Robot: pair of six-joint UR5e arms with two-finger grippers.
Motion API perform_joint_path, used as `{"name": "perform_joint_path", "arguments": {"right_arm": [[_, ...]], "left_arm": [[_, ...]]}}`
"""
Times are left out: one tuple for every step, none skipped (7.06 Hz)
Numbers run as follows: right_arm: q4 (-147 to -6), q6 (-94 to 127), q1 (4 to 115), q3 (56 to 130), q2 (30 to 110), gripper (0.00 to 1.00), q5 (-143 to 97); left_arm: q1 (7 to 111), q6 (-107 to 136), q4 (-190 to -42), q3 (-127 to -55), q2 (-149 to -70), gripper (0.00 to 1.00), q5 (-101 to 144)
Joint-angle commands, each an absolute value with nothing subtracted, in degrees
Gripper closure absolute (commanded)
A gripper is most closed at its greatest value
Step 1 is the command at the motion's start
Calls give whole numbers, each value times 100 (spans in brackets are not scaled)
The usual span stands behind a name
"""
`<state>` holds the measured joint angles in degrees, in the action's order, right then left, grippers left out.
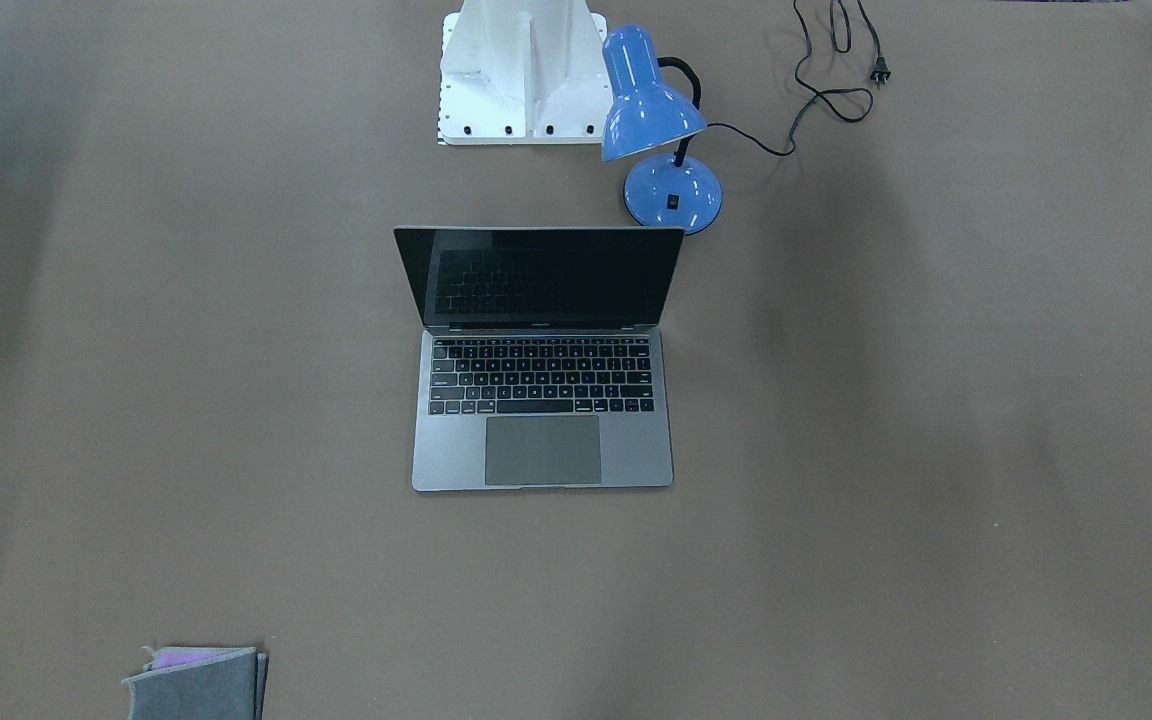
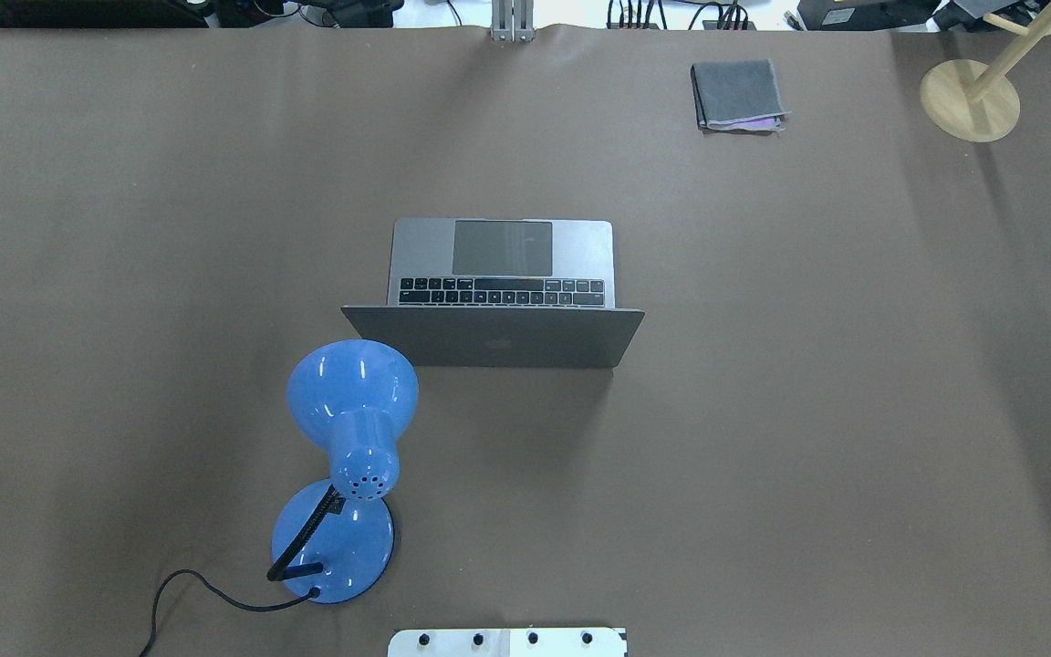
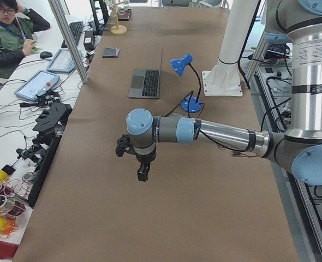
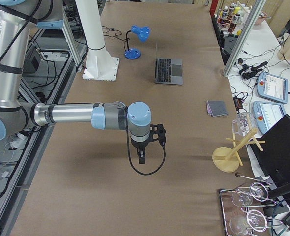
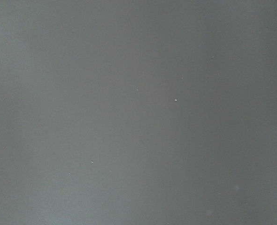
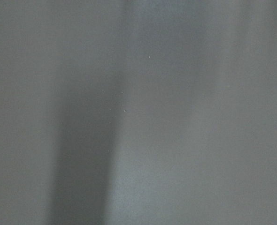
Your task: Close laptop
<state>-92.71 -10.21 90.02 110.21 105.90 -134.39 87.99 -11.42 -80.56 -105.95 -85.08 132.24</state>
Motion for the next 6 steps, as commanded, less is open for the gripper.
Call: {"name": "perform_joint_path", "arguments": {"right_arm": [[-8433, -958, 9009, 10925, 10635, 0, -13438], [-8229, -915, 8991, 10925, 10626, 0, -13447], [-8209, -749, 8991, 10942, 10591, 0, -13447], [-8200, -712, 8991, 10995, 10547, 0, -13447], [-8200, -677, 8991, 11004, 10338, 0, -13447], [-8209, -564, 9009, 11004, 10118, 2, -13456]], "left_arm": [[8789, -1178, -8183, -10608, -8560, 2, 13069], [8789, -1195, -8261, -10582, -8569, 2, 13122], [8789, -1187, -8601, -10582, -8578, 2, 13131], [8789, -1187, -9074, -10530, -8587, 2, 13113], [8780, -1160, -9949, -10312, -8857, 2, 13096], [8772, -995, -10254, -9988, -9120, 2, 13148]]}}
